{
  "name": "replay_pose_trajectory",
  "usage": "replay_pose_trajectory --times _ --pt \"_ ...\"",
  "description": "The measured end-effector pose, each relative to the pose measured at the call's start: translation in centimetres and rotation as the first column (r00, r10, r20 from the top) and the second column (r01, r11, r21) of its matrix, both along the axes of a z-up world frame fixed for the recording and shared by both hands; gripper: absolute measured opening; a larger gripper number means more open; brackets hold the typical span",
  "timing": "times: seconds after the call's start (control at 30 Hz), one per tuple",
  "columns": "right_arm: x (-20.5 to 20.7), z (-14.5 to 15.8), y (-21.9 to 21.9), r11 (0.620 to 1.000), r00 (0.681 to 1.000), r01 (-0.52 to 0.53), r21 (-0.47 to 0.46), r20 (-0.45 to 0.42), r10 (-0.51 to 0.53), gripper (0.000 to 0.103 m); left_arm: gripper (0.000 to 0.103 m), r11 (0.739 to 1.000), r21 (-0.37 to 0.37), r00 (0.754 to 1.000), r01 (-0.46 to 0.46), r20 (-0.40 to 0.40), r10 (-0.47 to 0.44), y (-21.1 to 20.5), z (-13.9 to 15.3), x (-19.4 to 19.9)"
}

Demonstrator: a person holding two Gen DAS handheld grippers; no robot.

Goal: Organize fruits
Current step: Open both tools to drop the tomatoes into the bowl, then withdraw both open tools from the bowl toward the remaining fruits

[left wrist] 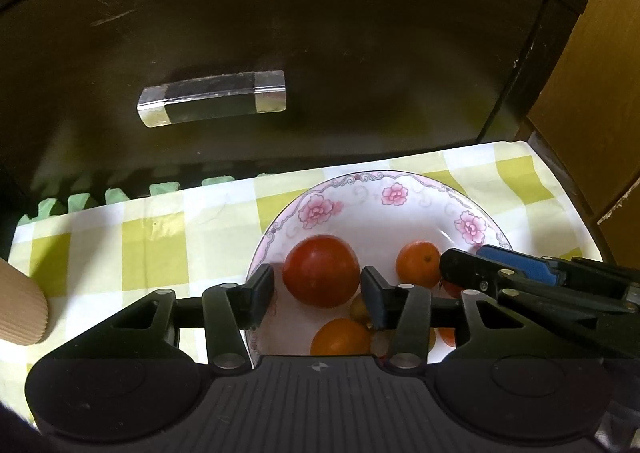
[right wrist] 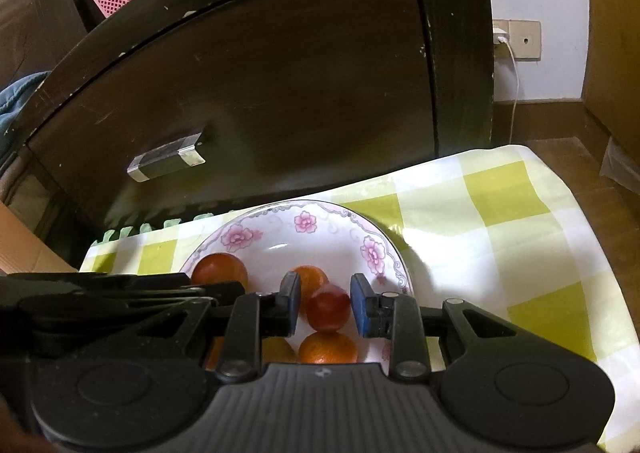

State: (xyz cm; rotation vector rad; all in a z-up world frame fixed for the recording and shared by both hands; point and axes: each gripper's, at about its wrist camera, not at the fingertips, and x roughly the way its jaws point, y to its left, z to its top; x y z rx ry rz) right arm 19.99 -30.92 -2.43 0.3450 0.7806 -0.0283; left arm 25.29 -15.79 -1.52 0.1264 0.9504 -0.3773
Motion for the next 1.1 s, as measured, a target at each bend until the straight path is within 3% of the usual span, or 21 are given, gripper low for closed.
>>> replay_pose_trajectory --times 0.47,1.1 --pt "-0.5 1.7 0.2 1.0 1.0 0.007 -0.01 0.019 -0.007 0.03 0.067 1.0 -0.006 0.999 -0.012 0.042 0.012 0.9 2.0 -1.4" --pt "-4.5 5.3 1.8 0.999 0.999 -0.005 -0.035 0.053 0.007 0.03 0.067 1.0 0.002 0.995 -0.001 0.1 0.001 2.0 5.6 -5.5"
